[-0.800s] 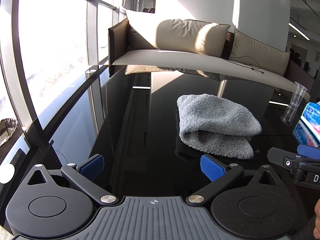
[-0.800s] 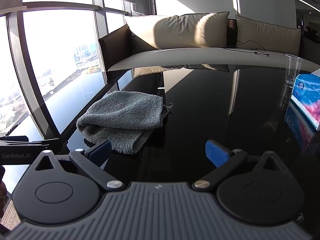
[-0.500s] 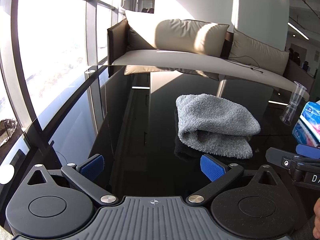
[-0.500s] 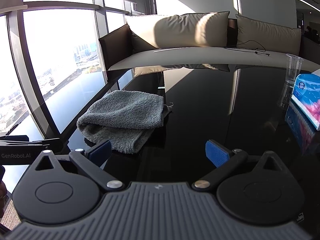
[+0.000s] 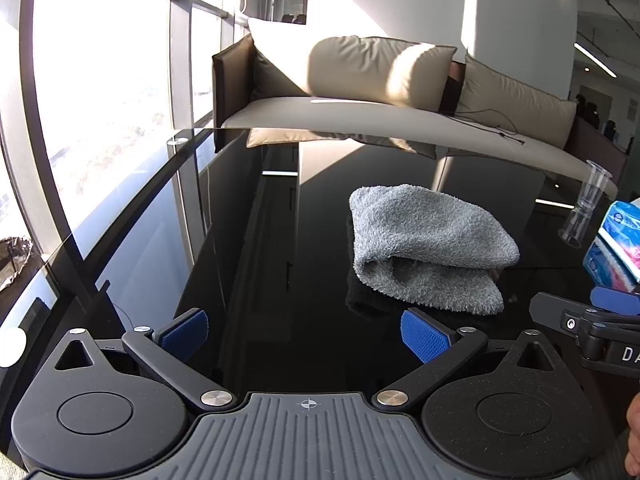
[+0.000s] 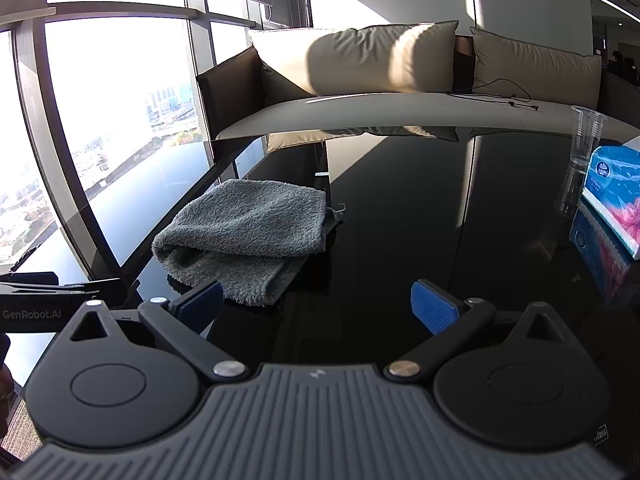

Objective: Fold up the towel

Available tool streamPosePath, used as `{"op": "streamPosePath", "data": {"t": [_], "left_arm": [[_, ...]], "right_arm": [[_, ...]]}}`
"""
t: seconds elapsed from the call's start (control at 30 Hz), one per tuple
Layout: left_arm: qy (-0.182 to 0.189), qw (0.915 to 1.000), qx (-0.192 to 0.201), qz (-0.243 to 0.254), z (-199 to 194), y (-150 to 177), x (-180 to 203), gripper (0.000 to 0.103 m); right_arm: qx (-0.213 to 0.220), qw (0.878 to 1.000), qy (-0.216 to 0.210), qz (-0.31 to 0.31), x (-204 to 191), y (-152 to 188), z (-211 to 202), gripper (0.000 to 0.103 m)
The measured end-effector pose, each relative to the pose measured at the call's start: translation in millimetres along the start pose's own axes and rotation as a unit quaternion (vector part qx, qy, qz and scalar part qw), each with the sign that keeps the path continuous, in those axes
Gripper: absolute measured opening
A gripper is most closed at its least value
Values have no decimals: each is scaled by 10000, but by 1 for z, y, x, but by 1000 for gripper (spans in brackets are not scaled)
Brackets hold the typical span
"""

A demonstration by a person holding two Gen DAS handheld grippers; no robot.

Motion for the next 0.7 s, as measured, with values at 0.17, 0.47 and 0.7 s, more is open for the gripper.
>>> {"op": "streamPosePath", "data": {"t": [0.17, 0.47, 0.7], "left_arm": [[19, 10000, -4, -13, 0, 0, 0, 102], [22, 10000, -23, -1, 0, 0, 0, 102], [23, 10000, -8, 6, 0, 0, -1, 102]], "right_arm": [[-4, 10000, -4, 1, 1, 1, -1, 102], [-24, 10000, 8, 7, 0, 0, 1, 102], [-18, 10000, 12, 24, 1, 0, -3, 102]]}}
Point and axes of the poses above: each gripper's, at about its wrist camera, not at the fingertips, and z roughly the way its jaws point, x to its right, y to its underside, the point moved 9 cm from there along z, roughly the way its jaws point, and after that the axes turned 13 degrees about z, right-handed, at the moved point
